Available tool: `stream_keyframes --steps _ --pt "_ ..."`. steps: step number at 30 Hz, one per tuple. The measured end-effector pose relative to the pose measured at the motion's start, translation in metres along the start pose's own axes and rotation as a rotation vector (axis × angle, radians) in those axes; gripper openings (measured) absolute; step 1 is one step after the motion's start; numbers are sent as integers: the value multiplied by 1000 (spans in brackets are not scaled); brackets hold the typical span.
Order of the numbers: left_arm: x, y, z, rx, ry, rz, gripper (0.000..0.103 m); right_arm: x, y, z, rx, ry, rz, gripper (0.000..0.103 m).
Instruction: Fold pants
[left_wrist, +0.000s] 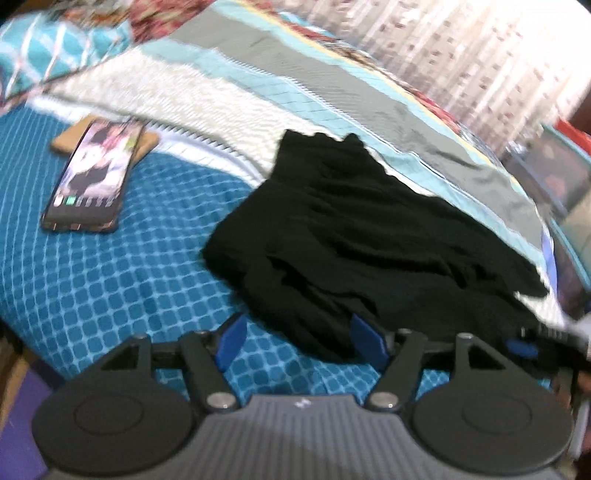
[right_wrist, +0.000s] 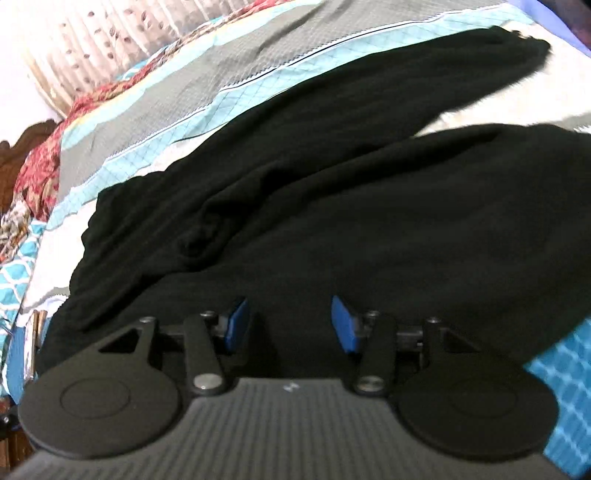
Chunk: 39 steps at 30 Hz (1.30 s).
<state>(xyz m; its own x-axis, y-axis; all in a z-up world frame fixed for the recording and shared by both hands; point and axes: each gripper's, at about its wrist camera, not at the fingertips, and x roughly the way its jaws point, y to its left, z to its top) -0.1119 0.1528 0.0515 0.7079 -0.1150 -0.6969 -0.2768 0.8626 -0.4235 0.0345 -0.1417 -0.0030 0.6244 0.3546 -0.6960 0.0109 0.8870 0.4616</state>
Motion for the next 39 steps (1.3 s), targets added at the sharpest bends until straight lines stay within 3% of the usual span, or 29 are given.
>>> stream_keyframes --steps 12,28,32,39 --pt "17 41 5 -256 72 -113 82 -2 -2 -17 -19 -18 -17 58" --pt "26 36 6 -253 100 -133 85 -6 -6 -21 -28 -27 -16 59" --pt "27 36 9 -254 99 -153 90 -6 -7 -22 -28 -29 -12 59" --pt "33 40 16 -309 106 -195 93 -6 -7 -24 -29 -35 -6 59"
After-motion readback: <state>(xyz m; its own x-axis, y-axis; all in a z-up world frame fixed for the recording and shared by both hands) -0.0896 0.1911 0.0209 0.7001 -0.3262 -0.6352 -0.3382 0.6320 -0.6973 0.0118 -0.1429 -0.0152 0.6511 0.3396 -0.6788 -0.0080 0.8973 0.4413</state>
